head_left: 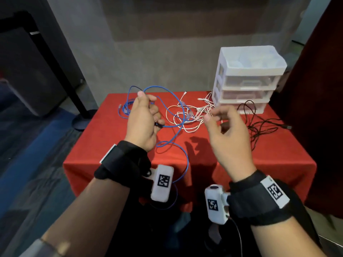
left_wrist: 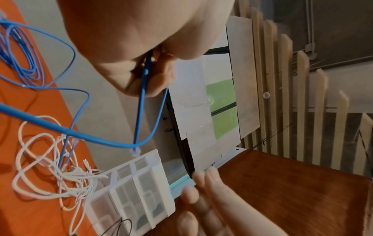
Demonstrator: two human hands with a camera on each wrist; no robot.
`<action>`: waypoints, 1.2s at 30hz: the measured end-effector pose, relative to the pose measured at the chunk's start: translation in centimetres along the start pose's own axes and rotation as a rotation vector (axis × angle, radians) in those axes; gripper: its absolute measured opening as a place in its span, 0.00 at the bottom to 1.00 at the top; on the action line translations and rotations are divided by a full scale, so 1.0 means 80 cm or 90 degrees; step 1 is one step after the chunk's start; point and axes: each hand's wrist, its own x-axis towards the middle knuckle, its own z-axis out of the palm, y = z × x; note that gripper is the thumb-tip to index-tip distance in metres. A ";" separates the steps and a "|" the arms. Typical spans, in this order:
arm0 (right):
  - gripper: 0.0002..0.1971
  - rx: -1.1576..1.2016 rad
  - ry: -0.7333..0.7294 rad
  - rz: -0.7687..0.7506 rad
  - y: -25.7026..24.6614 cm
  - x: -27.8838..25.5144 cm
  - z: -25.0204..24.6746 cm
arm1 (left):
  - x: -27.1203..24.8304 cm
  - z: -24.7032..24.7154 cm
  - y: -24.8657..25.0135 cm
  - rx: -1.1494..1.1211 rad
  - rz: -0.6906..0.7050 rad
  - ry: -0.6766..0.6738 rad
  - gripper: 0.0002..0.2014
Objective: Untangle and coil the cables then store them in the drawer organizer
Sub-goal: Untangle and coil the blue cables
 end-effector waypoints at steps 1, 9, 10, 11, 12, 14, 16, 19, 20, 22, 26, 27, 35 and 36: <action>0.03 0.017 -0.059 0.017 -0.002 -0.005 -0.001 | -0.001 0.002 -0.002 -0.002 0.000 0.006 0.20; 0.07 0.355 -0.170 0.412 0.006 -0.025 0.042 | -0.028 0.030 -0.024 -0.076 -0.079 -0.021 0.18; 0.05 0.365 -0.134 0.410 0.010 -0.021 0.044 | -0.032 0.029 -0.028 -0.080 -0.113 -0.036 0.17; 0.03 0.372 -0.119 0.407 0.014 -0.016 0.046 | -0.034 0.026 -0.029 -0.076 -0.144 -0.054 0.16; 0.04 0.363 -0.119 0.402 0.017 -0.011 0.046 | -0.034 0.023 -0.029 -0.062 -0.173 -0.071 0.15; 0.10 0.276 -0.152 0.373 0.021 -0.004 0.043 | -0.026 0.014 -0.024 -0.001 -0.223 -0.082 0.14; 0.11 0.164 -0.210 0.310 0.025 -0.005 0.039 | -0.017 0.001 -0.021 0.122 -0.222 -0.094 0.13; 0.10 0.096 -0.232 0.235 0.030 -0.013 0.032 | -0.012 -0.014 -0.020 0.303 -0.175 -0.176 0.11; 0.09 0.086 -0.229 0.219 0.032 -0.016 0.028 | -0.012 -0.018 -0.019 0.333 -0.163 -0.197 0.11; 0.08 0.035 -0.243 0.183 0.034 -0.017 0.017 | -0.012 -0.025 -0.015 0.377 -0.133 -0.217 0.12; 0.07 -0.049 -0.268 0.105 0.035 -0.015 -0.007 | -0.009 -0.035 -0.012 0.427 -0.091 -0.201 0.10; 0.07 -0.047 -0.250 0.092 0.035 -0.014 -0.011 | -0.010 -0.035 -0.014 0.432 -0.094 -0.217 0.10; 0.16 -0.137 -0.234 0.060 0.052 -0.012 -0.012 | -0.019 -0.032 -0.024 0.430 -0.032 -0.289 0.08; 0.16 -0.135 -0.257 0.058 0.051 -0.015 -0.010 | -0.019 -0.033 -0.026 0.427 -0.016 -0.271 0.08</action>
